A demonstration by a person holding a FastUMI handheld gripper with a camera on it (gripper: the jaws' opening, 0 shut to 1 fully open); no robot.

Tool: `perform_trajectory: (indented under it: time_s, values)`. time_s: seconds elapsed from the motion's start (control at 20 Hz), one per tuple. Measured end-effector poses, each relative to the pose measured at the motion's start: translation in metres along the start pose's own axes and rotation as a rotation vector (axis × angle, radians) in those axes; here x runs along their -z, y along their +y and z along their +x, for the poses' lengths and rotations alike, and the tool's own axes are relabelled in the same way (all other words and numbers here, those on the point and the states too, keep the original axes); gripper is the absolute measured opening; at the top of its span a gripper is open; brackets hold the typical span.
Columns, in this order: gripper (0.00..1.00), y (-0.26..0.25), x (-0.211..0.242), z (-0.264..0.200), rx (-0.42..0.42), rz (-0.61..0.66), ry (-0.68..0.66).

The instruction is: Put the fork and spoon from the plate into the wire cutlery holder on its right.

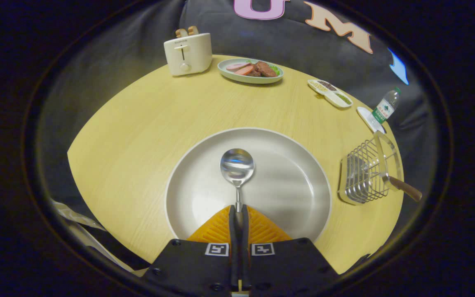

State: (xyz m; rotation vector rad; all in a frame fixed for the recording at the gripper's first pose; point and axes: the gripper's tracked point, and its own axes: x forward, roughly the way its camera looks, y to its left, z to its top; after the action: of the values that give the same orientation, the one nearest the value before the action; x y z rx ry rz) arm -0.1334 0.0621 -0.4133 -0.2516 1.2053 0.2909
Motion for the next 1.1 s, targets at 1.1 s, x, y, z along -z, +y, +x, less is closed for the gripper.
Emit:
perform_trajectory:
  time_s: [1.1]
  values:
    - [0.06, -0.083, -0.051, -0.054, 0.06, 0.029, 0.001]
